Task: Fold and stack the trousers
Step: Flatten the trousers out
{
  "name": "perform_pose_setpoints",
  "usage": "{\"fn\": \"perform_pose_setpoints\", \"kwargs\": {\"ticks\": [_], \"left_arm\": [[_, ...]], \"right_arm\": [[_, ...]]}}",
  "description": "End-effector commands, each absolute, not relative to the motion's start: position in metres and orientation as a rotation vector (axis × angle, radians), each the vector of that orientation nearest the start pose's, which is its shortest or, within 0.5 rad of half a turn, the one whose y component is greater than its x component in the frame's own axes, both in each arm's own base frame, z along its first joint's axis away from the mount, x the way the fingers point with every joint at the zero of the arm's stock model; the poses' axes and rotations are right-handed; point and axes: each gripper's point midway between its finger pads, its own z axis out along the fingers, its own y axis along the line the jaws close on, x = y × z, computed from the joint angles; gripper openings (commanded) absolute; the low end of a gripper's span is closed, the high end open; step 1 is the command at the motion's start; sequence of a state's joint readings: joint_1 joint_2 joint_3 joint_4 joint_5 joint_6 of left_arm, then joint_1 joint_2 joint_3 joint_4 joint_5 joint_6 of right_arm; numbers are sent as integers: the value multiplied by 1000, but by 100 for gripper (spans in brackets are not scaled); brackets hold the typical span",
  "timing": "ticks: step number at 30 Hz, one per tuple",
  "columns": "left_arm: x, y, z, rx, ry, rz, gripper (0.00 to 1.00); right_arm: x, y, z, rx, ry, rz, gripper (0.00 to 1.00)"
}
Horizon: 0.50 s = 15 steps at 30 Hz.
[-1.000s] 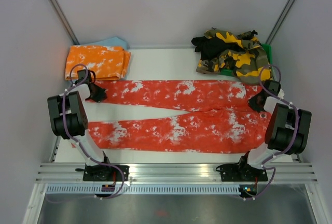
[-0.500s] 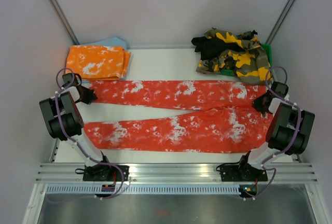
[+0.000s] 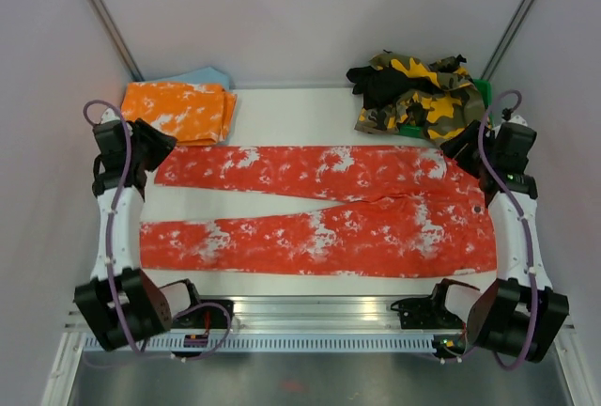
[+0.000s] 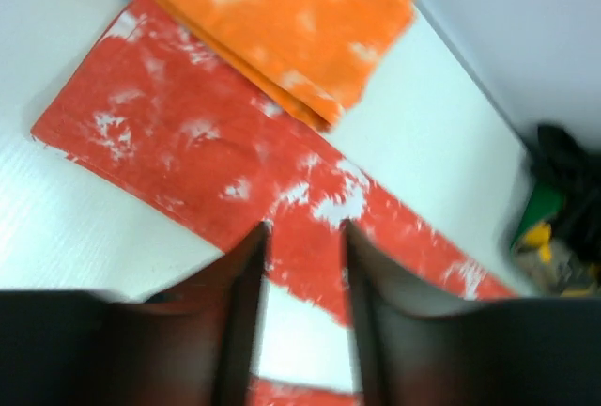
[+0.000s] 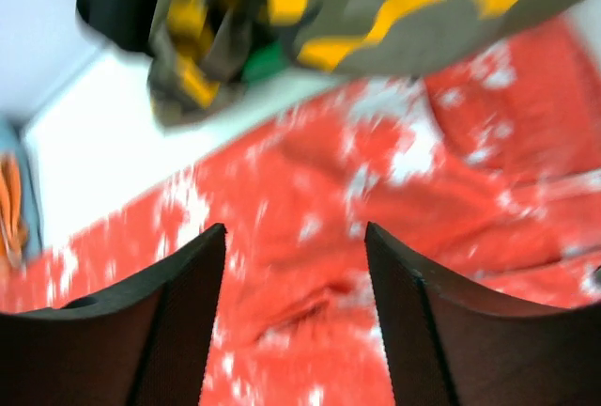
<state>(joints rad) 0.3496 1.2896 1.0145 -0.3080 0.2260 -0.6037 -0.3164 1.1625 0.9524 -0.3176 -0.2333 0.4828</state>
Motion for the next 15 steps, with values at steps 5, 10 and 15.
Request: {"fn": "perform_pose_setpoints", "kwargs": {"ticks": [5, 10, 15], "left_arm": [[296, -18, 210, -551, 2117, -471, 79], [266, -42, 197, -529, 2144, -559, 88], [250, -47, 194, -509, 2159, -577, 88]], "right_arm": [[259, 37, 117, 684, 2374, 590, 42], [206, 41, 76, 763, 2484, 524, 18], [192, 34, 61, 850, 2527, 426, 6]]}}
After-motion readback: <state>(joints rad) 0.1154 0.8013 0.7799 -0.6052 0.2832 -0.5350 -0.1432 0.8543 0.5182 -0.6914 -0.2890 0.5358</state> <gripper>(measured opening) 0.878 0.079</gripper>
